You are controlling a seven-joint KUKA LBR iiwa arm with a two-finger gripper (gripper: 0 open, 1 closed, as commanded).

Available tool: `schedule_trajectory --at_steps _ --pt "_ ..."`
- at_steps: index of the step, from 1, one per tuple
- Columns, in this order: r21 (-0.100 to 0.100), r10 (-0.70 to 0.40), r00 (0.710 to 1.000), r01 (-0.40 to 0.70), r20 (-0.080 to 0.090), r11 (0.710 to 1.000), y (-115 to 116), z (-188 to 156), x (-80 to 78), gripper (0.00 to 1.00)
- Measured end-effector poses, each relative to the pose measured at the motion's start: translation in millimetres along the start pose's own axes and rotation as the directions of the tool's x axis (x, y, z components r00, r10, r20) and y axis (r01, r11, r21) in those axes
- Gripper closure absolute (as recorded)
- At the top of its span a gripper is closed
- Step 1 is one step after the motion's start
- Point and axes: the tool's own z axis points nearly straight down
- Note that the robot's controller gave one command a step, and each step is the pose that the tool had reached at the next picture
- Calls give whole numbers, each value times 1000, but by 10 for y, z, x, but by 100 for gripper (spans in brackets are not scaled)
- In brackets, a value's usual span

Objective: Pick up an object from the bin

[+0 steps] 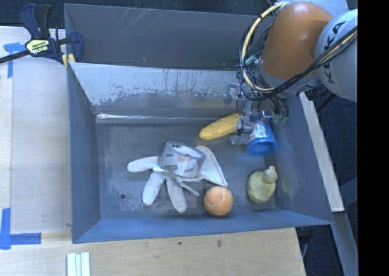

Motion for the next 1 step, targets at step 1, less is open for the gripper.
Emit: schedule_trajectory --at_steps 1 --pt "1 -1 1000 1 8 1000 0 -49 -16 0"
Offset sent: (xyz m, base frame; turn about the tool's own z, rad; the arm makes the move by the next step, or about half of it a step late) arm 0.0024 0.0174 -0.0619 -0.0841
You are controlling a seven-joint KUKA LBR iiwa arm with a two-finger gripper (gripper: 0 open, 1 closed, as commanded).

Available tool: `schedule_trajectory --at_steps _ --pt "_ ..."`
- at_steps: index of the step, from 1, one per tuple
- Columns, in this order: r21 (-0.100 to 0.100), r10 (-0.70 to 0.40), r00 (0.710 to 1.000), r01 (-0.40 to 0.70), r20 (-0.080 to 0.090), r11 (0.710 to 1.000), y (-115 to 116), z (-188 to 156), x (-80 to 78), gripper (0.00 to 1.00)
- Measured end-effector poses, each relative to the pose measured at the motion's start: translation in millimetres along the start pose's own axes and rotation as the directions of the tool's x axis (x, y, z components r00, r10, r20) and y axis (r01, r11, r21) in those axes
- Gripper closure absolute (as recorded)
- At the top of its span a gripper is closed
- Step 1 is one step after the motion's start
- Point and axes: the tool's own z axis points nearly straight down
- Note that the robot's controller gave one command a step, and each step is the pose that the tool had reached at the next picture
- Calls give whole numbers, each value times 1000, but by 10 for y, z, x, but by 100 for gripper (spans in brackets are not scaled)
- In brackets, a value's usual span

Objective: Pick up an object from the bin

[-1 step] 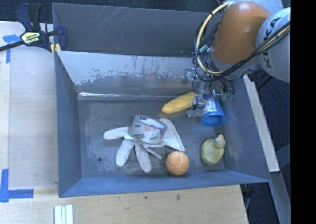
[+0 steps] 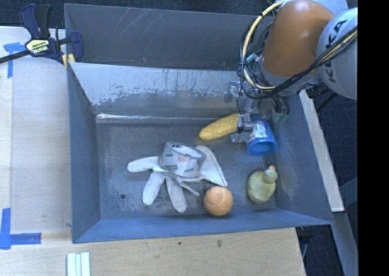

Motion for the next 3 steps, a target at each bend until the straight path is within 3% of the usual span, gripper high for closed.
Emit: schedule_trajectory --at_steps 1,2,3 --pt "1 -46 999 46 4 999 85 348 -26 0" --pt "-1 17 1000 -17 2 1000 62 762 142 0" --pt "-1 258 966 -258 9 966 -71 893 6 100"
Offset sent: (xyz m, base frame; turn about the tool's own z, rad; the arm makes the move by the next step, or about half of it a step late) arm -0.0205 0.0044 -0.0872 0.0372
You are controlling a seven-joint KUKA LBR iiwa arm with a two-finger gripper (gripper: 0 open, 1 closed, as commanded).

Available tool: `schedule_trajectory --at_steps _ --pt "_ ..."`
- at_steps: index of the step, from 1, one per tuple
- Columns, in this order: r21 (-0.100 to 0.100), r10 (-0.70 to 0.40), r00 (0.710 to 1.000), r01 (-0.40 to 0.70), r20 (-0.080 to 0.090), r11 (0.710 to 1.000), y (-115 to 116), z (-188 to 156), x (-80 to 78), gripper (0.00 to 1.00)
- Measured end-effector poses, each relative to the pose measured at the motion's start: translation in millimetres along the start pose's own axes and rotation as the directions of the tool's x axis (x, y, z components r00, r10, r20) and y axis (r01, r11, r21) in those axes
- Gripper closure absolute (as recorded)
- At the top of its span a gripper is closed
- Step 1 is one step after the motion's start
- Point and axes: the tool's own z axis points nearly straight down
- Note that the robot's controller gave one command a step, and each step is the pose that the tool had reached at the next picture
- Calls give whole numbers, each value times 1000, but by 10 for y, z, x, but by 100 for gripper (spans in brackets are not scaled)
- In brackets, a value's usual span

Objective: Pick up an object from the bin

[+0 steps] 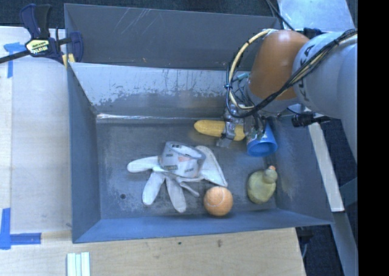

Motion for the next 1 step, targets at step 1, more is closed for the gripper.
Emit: schedule_trajectory --at_steps 1 --pt "0 -1 1000 1 0 1000 1 0 0 100"
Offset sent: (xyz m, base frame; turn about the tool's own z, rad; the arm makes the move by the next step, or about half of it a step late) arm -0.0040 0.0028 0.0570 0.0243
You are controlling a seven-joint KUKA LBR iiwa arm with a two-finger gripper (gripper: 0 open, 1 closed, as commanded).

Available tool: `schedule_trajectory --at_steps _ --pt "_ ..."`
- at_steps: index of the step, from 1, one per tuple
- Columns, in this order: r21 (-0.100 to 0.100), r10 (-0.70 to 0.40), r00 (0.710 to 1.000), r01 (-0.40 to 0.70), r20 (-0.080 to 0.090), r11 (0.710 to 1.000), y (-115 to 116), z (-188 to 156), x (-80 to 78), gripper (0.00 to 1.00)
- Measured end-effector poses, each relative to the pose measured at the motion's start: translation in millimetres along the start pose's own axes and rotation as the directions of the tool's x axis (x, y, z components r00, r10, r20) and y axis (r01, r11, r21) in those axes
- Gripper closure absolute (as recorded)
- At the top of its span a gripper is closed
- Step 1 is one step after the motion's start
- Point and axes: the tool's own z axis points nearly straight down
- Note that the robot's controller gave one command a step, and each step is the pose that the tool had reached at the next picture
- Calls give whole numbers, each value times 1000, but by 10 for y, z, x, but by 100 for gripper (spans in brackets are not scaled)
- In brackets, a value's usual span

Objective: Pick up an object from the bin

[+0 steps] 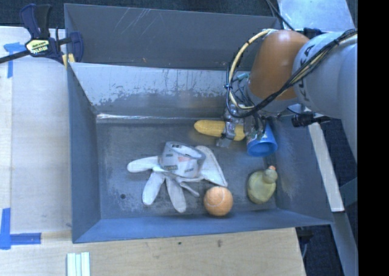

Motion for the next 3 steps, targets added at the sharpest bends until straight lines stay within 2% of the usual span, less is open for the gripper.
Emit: schedule_trajectory --at_steps 1,2,3 --pt "0 17 1000 -17 -2 1000 3 -374 34 100" --pt "-1 22 1000 -22 2 1000 28 -784 88 100" --pt "0 31 1000 -31 -2 1000 -61 -1395 138 100"
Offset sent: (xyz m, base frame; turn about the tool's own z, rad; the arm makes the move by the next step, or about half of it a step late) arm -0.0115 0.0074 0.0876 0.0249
